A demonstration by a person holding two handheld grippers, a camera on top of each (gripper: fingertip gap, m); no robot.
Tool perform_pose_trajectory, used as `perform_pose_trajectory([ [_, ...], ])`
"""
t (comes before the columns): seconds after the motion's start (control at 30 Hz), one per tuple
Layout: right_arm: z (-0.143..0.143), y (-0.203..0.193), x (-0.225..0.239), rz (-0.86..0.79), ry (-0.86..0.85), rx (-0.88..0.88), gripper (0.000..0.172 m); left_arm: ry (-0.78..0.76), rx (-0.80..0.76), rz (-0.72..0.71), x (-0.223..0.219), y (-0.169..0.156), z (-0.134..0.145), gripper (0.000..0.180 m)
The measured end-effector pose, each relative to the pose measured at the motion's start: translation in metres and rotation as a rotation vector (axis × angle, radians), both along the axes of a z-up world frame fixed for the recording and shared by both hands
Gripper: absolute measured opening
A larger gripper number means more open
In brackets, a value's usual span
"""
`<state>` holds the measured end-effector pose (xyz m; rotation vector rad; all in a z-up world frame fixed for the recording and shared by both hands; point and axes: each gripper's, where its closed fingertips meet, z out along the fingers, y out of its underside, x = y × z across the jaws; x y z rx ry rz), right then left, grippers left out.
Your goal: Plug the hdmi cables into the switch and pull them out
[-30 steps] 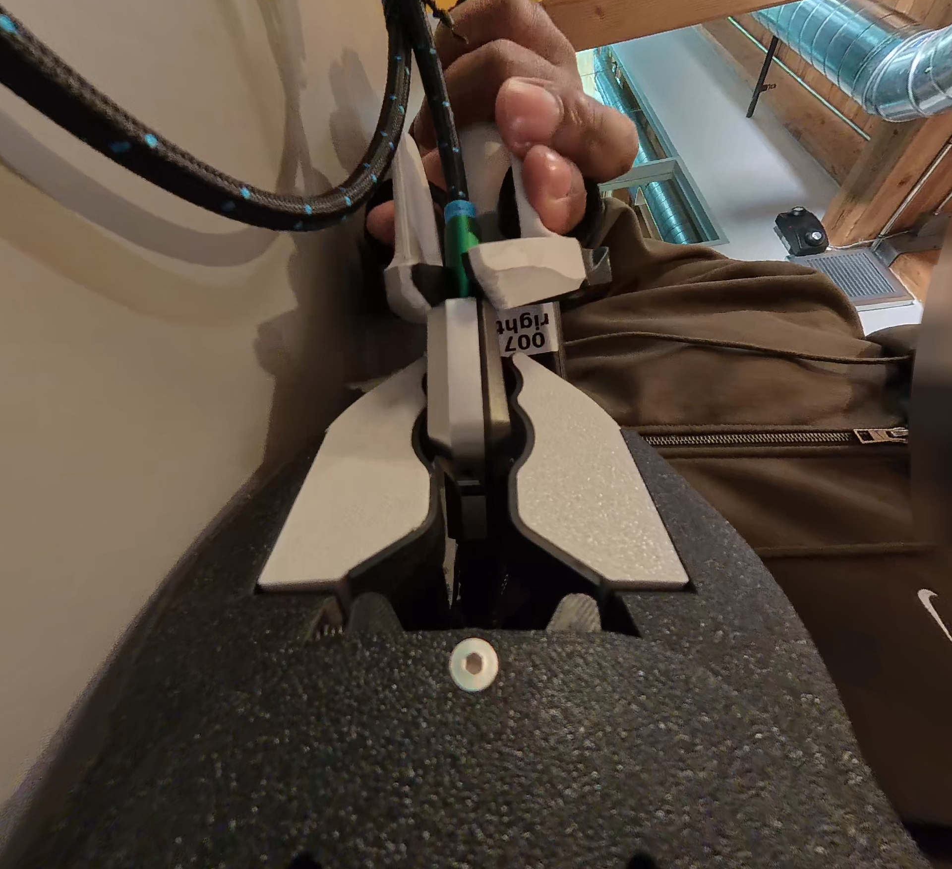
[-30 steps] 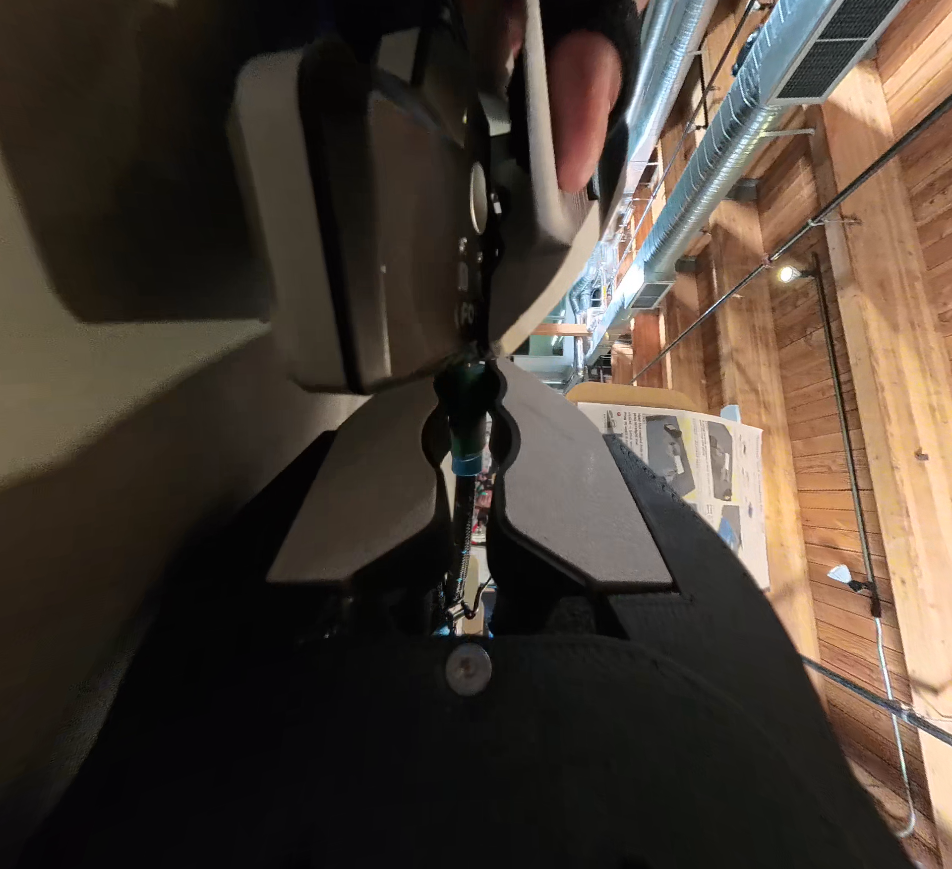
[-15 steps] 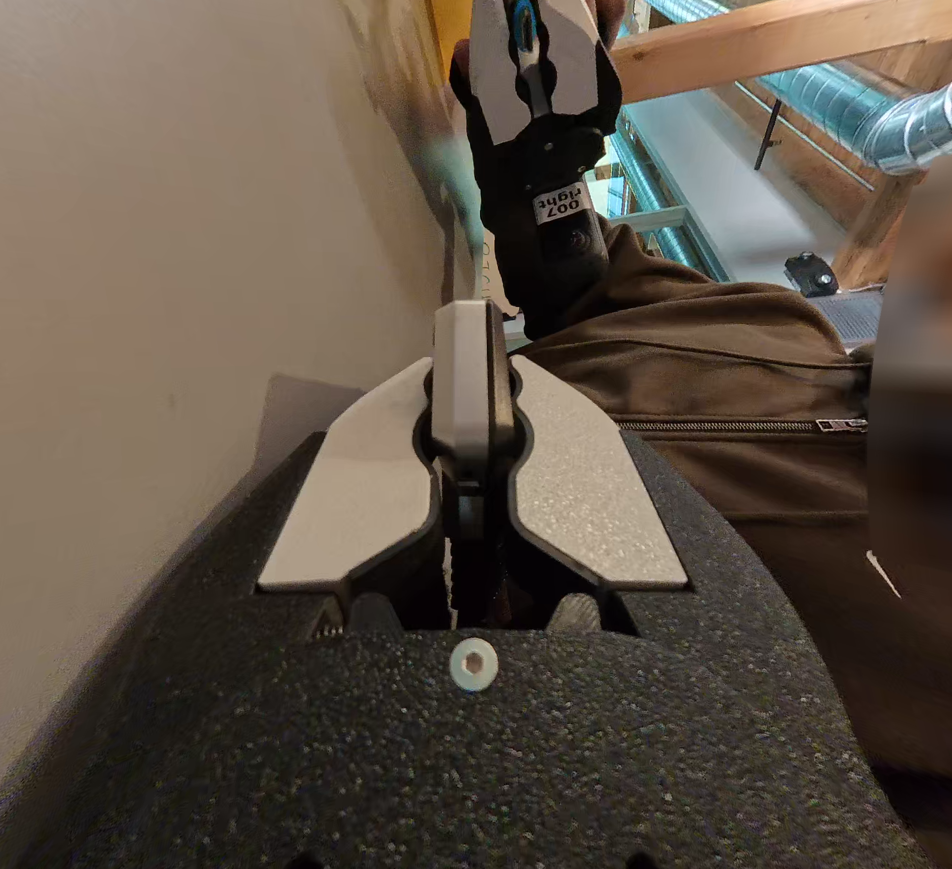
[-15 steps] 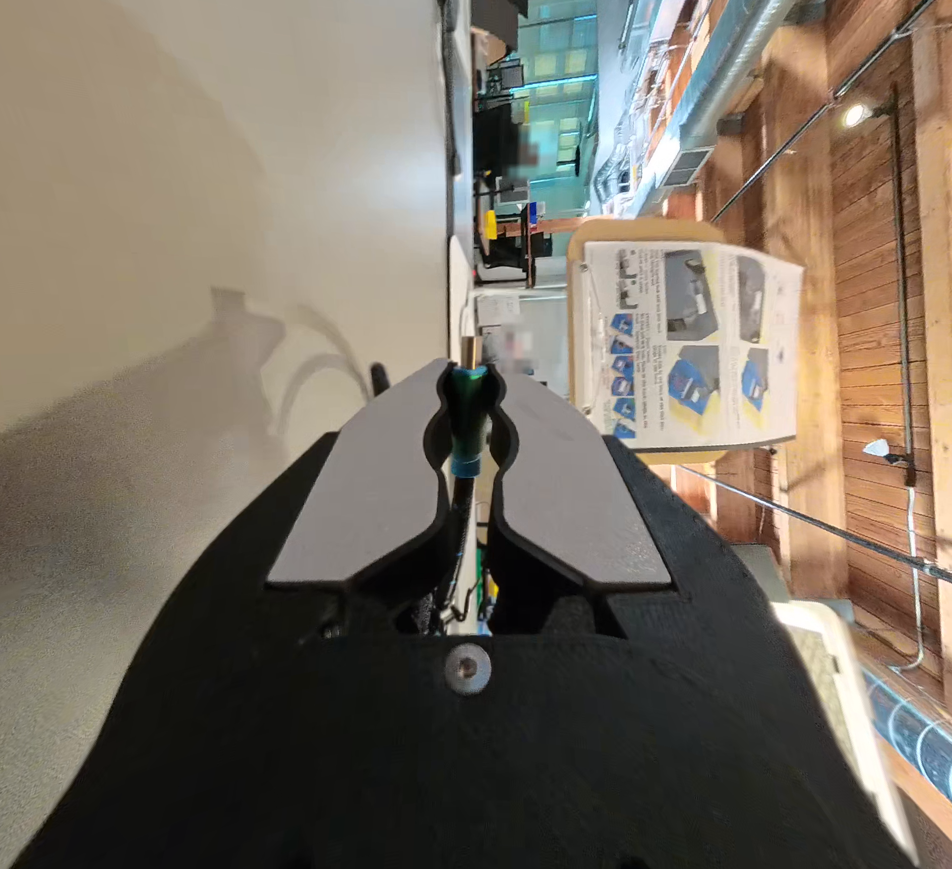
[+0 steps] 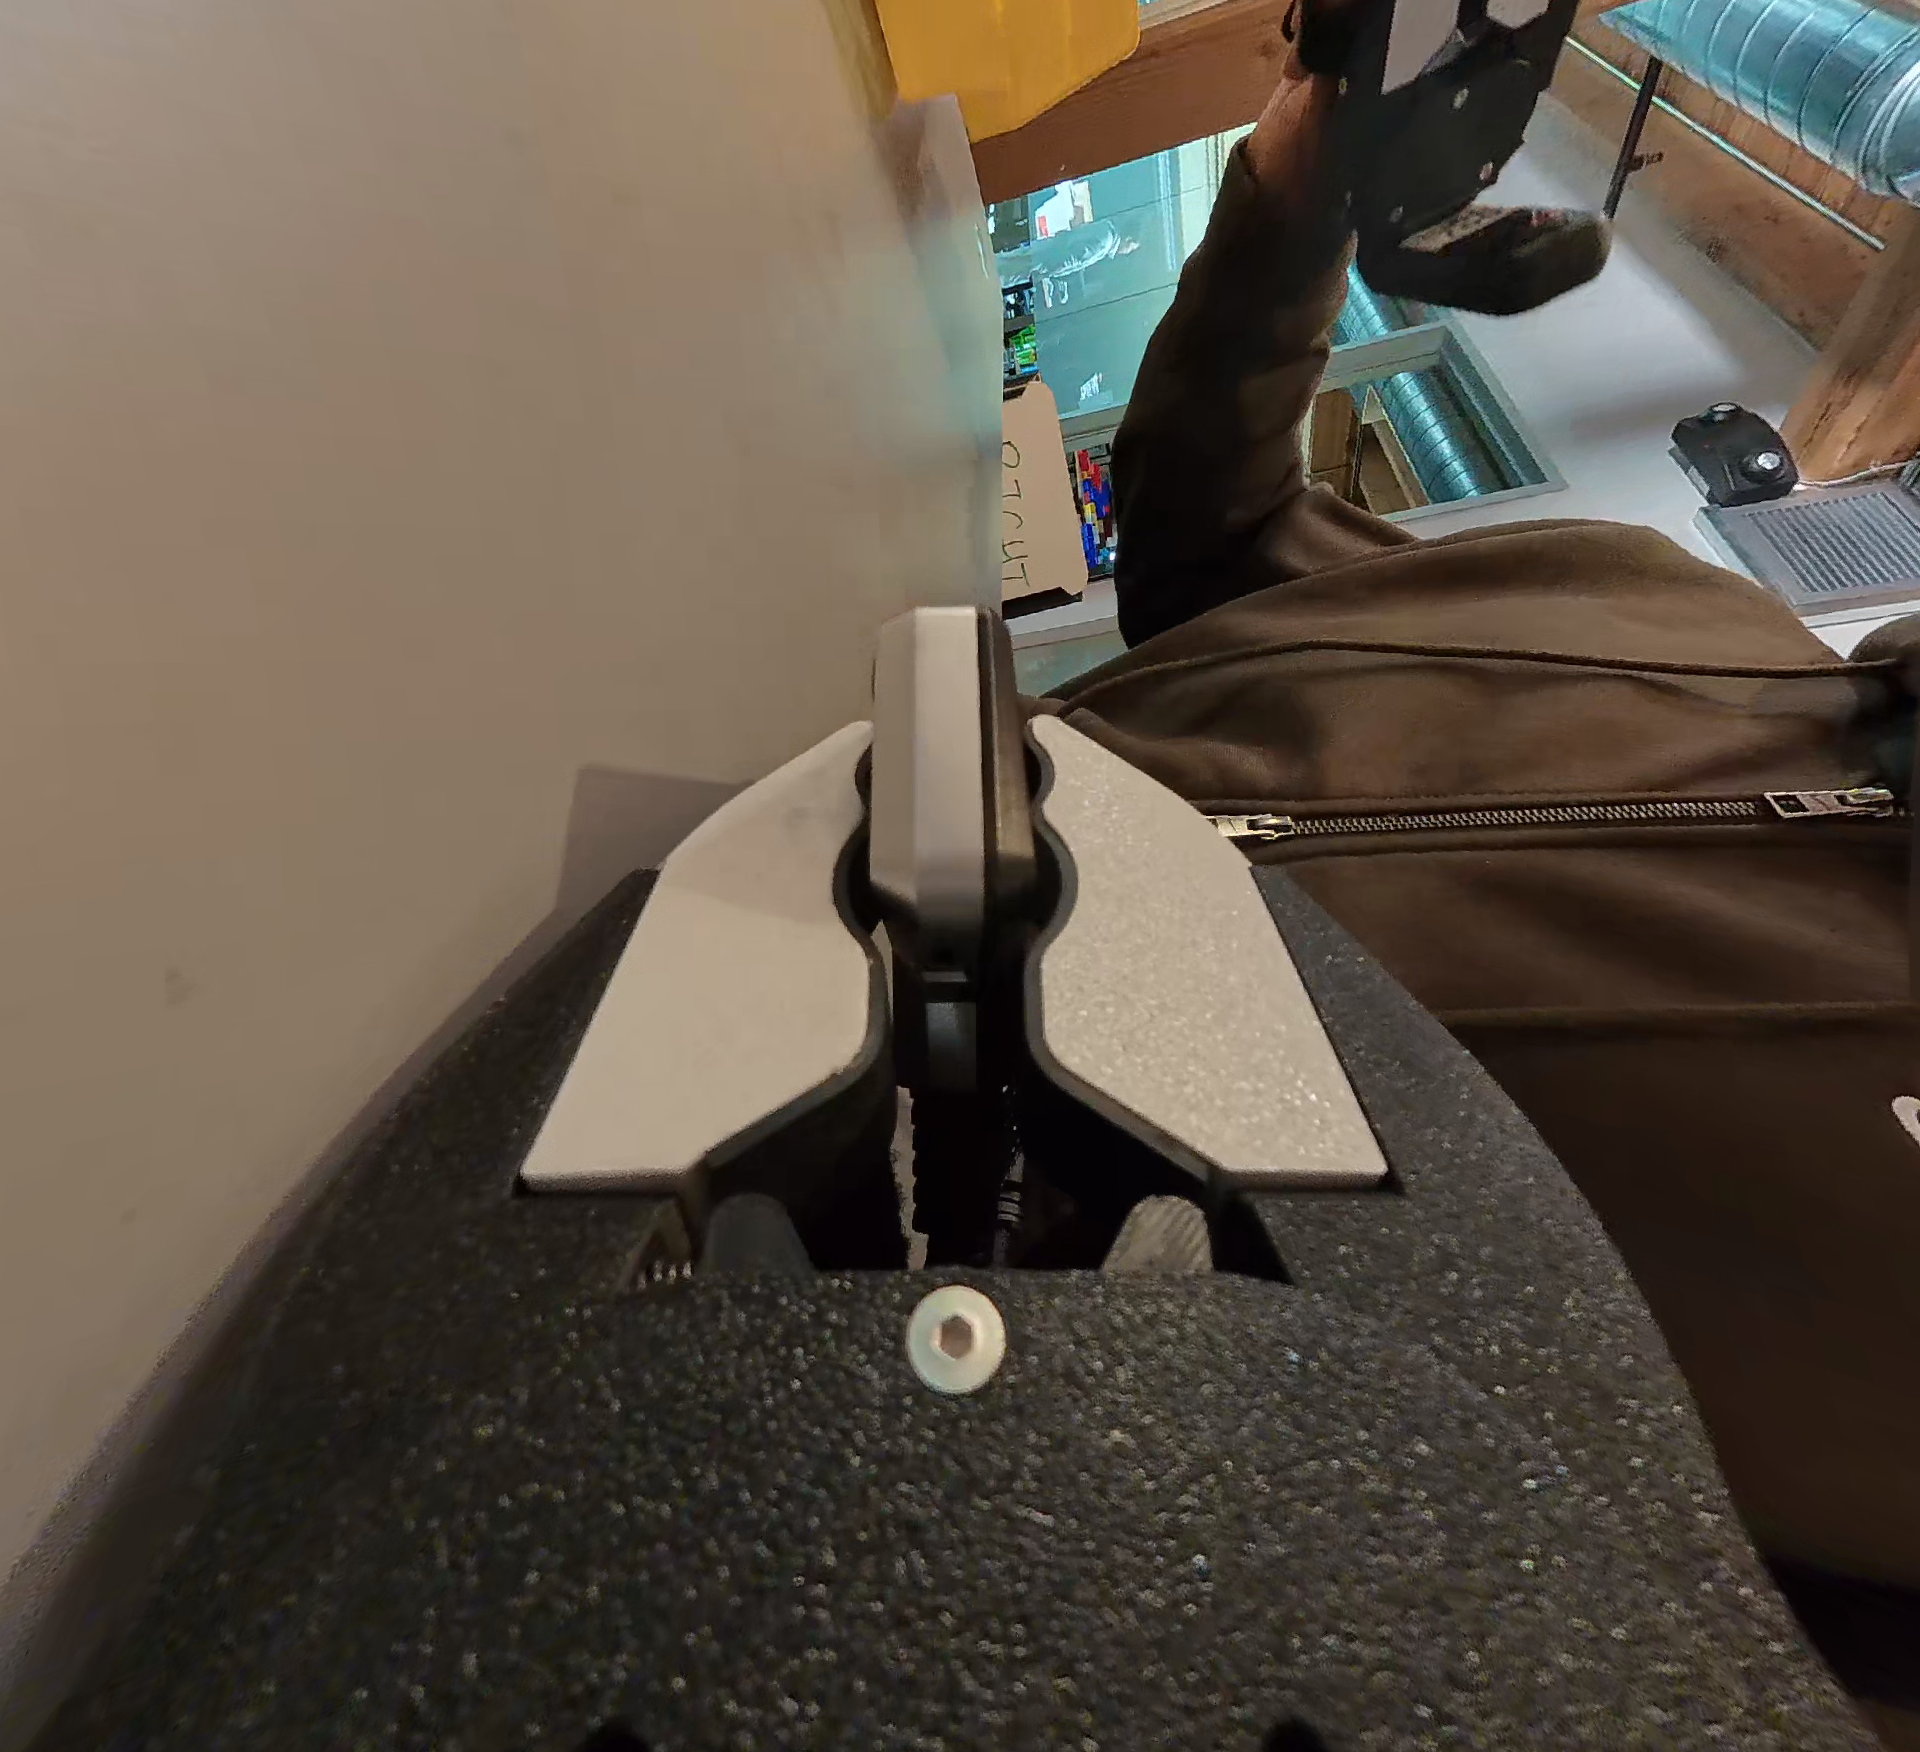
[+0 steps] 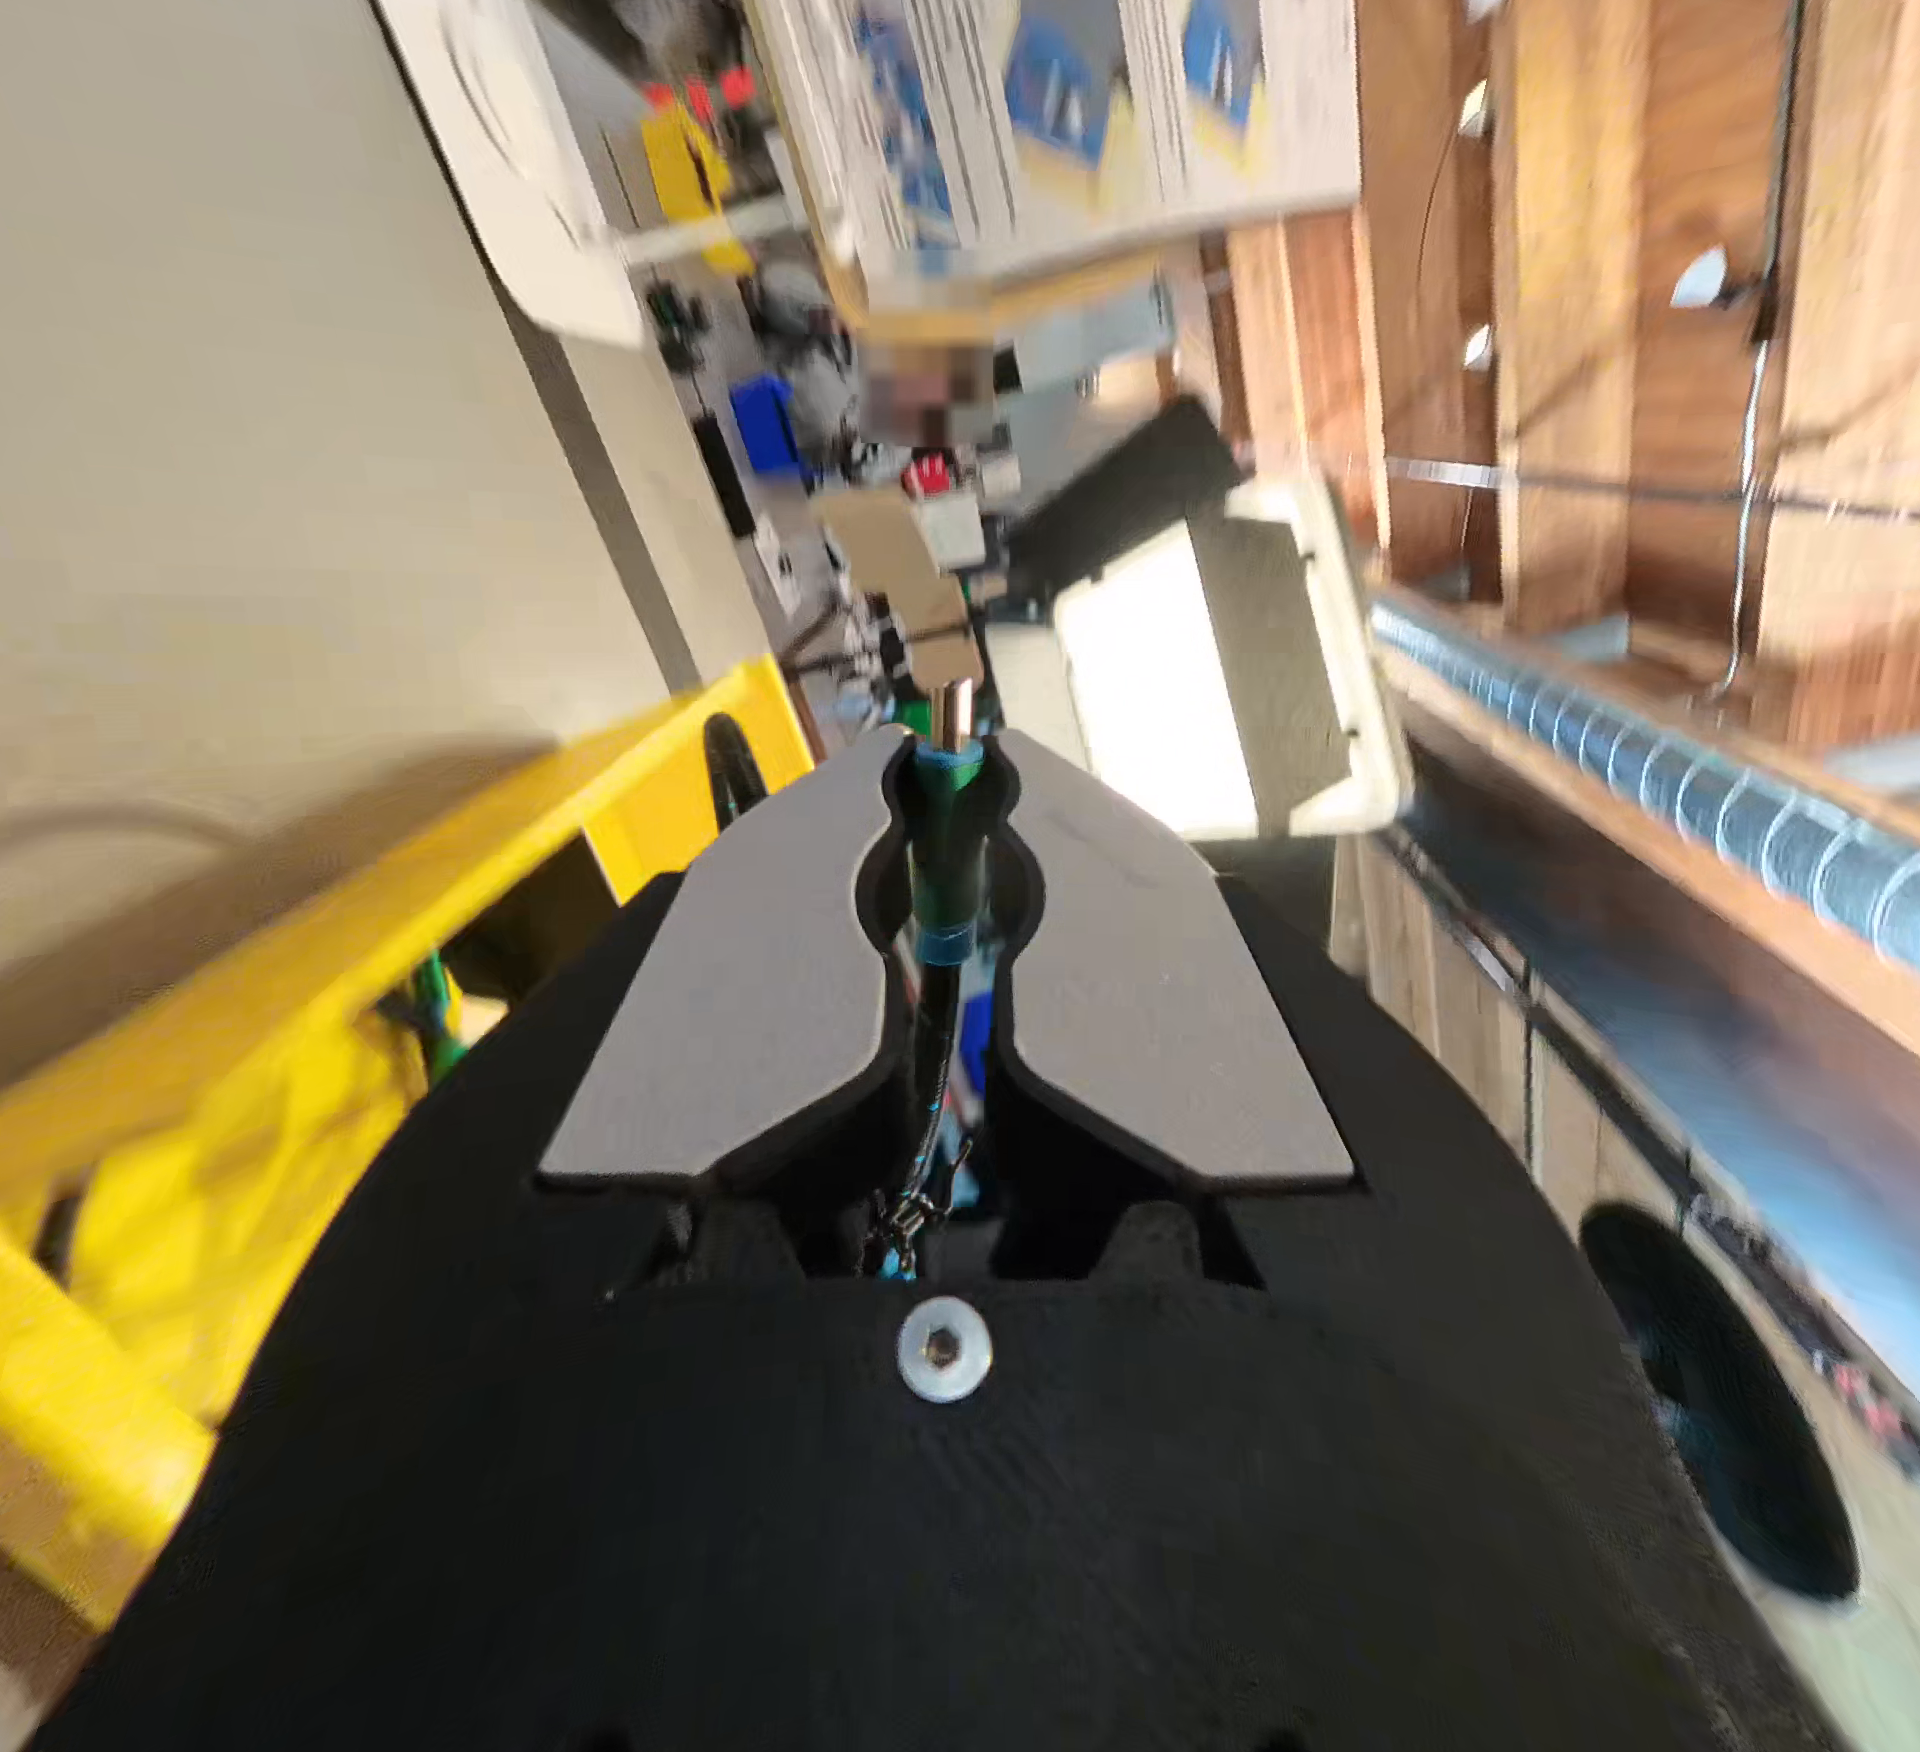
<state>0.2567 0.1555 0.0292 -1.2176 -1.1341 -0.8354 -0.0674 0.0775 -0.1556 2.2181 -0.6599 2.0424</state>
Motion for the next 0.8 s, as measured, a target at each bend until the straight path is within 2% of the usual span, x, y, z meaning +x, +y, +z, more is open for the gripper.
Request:
perform_pose_trajectory([
  [0.07,-0.007,0.004,0.045,-0.084,0.068,-0.043,0.010,0.002,0.003,-0.005,0.001,-0.001,0.000,0.023],
  [0.13,-0.026,0.010,0.075,-0.141,0.165,-0.122,0.010,0.004,0.004,-0.012,0.002,-0.001,-0.001,0.023],
  [0.27,-0.108,0.022,0.108,-0.309,0.240,-0.440,0.014,0.004,0.004,-0.015,0.003,-0.002,-0.001,0.023],
  [0.3,-0.120,0.020,0.109,-0.331,0.264,-0.510,0.018,0.004,0.003,-0.014,0.003,-0.002,0.000,0.023],
  [0.4,-0.108,0.017,0.103,-0.312,0.441,-0.547,0.027,0.005,0.008,-0.012,0.002,-0.003,-0.001,0.023],
  [0.47,-0.090,0.016,0.106,-0.318,0.482,-0.534,0.034,0.004,0.008,-0.008,0.002,-0.002,0.000,0.023],
  [0.67,-0.046,0.003,0.093,-0.319,0.326,-0.455,0.043,-0.023,0.013,0.096,-0.001,0.017,0.004,0.023],
  [0.8,-0.045,-0.009,0.042,-0.242,0.231,-0.471,0.044,-0.039,0.024,0.223,-0.003,0.041,0.008,0.023],
])
